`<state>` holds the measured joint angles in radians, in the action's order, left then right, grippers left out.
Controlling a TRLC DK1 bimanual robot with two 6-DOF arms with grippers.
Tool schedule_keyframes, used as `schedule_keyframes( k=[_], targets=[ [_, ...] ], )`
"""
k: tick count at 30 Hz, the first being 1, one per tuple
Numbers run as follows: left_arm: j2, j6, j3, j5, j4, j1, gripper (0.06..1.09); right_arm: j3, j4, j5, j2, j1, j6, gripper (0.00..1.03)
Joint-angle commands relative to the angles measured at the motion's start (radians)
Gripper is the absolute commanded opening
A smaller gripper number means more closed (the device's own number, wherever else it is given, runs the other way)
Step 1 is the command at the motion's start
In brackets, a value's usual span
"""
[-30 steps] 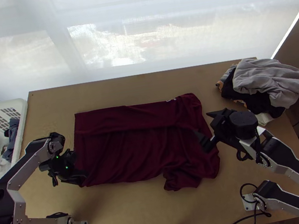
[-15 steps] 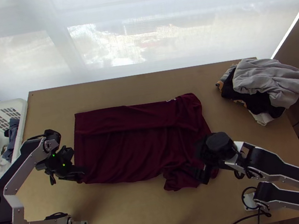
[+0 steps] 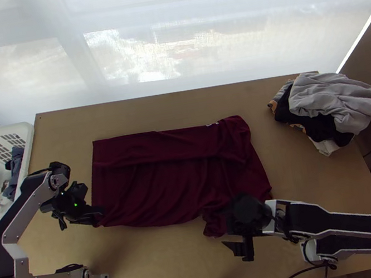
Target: Fold the t-shirt
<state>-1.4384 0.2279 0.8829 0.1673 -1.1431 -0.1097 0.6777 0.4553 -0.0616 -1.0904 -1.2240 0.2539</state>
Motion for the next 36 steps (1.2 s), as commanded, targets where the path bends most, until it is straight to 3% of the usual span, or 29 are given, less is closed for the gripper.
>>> schedule_keyframes(
  k=[1,13,17,25,33,36],
  targets=[
    [-0.004,-0.006,0.001,-0.002,0.005,-0.025,0.09,-0.001,-0.066,-0.053,-0.068,-0.078,-0.025,0.87],
    [-0.019,-0.032,0.002,-0.002,0.014,-0.028,0.09,-0.09,-0.222,-0.058,-0.186,-0.071,-0.019,0.78],
    [-0.025,-0.032,0.004,-0.002,0.017,-0.03,0.09,-0.09,-0.262,-0.058,-0.218,-0.066,-0.015,0.65],
    [-0.027,-0.03,0.007,-0.003,0.016,-0.025,0.09,-0.083,-0.319,-0.058,-0.279,-0.04,-0.008,0.64],
    [-0.027,-0.022,0.014,-0.003,0.009,-0.024,0.09,-0.052,-0.343,-0.057,-0.321,-0.026,-0.007,0.52],
    [-0.028,-0.021,0.022,-0.002,0.006,-0.025,0.09,-0.043,-0.343,-0.057,-0.332,-0.015,-0.007,0.31]
  ],
)
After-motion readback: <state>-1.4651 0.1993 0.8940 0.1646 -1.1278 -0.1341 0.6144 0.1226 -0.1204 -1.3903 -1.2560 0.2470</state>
